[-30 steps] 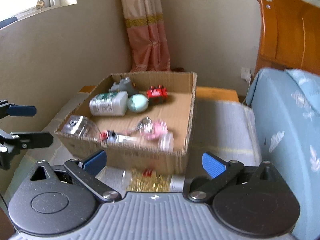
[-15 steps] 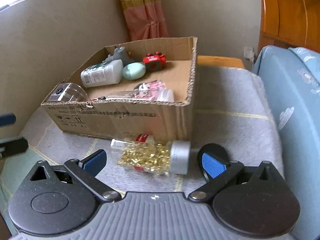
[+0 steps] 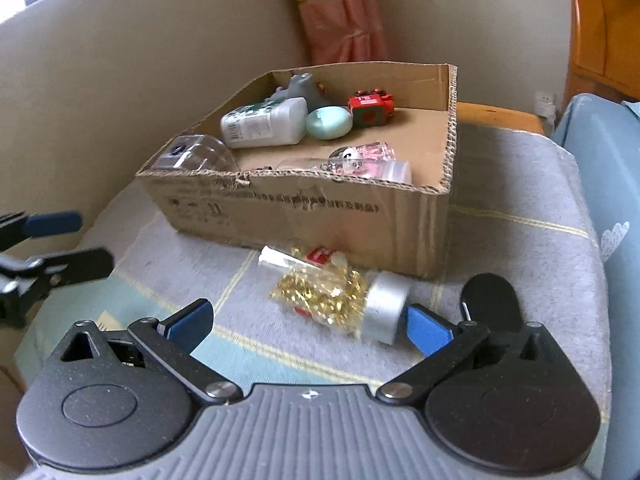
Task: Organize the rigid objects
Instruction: 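Move the left gripper to the clear capsule bottle while the right gripper approaches the black oval object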
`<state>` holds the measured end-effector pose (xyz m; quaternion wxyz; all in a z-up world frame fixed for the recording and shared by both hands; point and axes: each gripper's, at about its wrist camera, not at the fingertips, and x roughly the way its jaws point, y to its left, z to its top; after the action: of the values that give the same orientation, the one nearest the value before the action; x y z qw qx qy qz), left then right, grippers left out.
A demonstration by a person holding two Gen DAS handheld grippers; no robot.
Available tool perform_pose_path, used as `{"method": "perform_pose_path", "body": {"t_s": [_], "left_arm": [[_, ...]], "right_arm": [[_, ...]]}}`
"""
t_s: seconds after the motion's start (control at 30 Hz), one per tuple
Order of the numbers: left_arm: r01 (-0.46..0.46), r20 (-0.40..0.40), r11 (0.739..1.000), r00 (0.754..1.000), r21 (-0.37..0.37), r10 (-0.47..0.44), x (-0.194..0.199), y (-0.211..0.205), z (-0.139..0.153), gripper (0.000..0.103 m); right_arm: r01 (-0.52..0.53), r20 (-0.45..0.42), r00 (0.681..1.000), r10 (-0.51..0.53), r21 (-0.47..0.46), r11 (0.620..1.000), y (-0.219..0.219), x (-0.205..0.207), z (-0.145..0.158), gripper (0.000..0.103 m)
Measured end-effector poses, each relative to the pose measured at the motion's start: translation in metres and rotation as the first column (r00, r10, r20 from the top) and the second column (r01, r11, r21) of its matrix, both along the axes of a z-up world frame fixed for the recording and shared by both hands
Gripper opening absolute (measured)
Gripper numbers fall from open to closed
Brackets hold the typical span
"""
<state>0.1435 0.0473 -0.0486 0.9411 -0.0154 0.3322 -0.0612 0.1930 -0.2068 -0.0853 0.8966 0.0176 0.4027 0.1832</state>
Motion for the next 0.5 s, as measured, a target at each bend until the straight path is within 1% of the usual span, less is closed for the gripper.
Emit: {"method": "perform_pose_path", "body": {"t_s": [0.1, 0.2, 0.33, 0.5], "left_arm": [[0.01, 0.002, 1.0, 1.0, 0.006, -0.01, 0.0, -0.004, -0.001, 0.102], [0.023, -0.006, 1.0, 1.0, 0.013, -0.023, 0.001, -0.01, -0.004, 0.102], [0.029, -0.021, 0.999, 0.999, 0.023, -0.028, 0.003, -0.015, -0.007, 0.102], [0.015, -0.03, 0.999, 0.999, 0.032, -0.014, 0.004, -0.018, -0.009, 0.102]], "right_arm": [[0.027, 0.04, 0.999, -0.024, -0.07, 0.997, -0.018, -0.001, 0.002, 0.103], [0.069, 0.048, 0.997, -0.064, -0.096, 0.993, -0.038, 0.008, -0.004, 0.103], [0.07, 0.025, 0.997, -0.069, -0.062, 0.996, -0.057, 0.022, -0.018, 0.103], [-0.022, -0.006, 1.0, 0.022, -0.035, 0.999, -0.059, 0.031, -0.028, 0.103]]}}
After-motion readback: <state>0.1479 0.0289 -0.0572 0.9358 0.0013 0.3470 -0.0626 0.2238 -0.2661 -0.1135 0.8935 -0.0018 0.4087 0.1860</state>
